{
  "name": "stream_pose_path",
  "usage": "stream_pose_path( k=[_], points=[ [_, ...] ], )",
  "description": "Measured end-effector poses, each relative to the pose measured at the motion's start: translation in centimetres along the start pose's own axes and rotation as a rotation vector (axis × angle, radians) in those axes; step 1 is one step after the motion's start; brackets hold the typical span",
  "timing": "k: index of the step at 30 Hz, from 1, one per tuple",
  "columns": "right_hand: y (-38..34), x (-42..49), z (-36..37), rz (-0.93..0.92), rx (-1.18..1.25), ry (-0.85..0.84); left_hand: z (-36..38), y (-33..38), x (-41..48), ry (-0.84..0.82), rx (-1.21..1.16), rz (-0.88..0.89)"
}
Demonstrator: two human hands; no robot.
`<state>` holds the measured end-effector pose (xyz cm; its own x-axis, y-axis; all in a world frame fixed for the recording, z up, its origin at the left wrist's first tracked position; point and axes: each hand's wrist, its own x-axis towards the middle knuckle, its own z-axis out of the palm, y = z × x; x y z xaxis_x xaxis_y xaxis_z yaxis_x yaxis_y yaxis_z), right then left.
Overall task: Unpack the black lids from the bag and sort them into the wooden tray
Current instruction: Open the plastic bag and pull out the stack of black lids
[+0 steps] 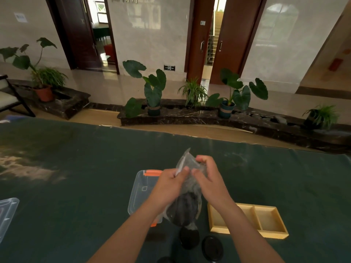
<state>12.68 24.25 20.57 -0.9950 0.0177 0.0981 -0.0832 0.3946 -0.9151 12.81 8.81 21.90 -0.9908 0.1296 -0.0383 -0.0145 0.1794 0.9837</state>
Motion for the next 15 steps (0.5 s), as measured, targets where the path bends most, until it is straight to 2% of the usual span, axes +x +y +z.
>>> stream_pose_path(
  k=[4, 6, 8, 11, 13, 15],
  points=[
    [0.1, 0.4, -0.8, -0.024, 0.014, -0.063, -0.8, -0.8, 0.2, -0.158, -0.068, -0.085],
    [0.8, 0.7, -2.1, -0.024, -0.008, -0.028, -2.2, -1.2, 0.6, -0.196, 0.184, 0.007],
    [1.2, 0.7, -2.8, -0.015, -0.015, -0.004, -3.2, -1.6, 1.4, -0.131, 0.513, 0.109],
    [1.0, 0.5, -2.6, -0.01, -0.002, -0.018, -4.3, -2.0, 2.7, 0.023, 0.684, 0.159],
    [1.0, 0.4, -2.4, -0.012, 0.003, -0.005, -4.9, -2.0, 2.9, -0.002, 0.571, 0.135],
    [1.1, 0.4, -2.7, 0.005, 0.018, 0.072, -5.3, -1.7, 2.3, -0.178, 0.137, -0.006]
  ],
)
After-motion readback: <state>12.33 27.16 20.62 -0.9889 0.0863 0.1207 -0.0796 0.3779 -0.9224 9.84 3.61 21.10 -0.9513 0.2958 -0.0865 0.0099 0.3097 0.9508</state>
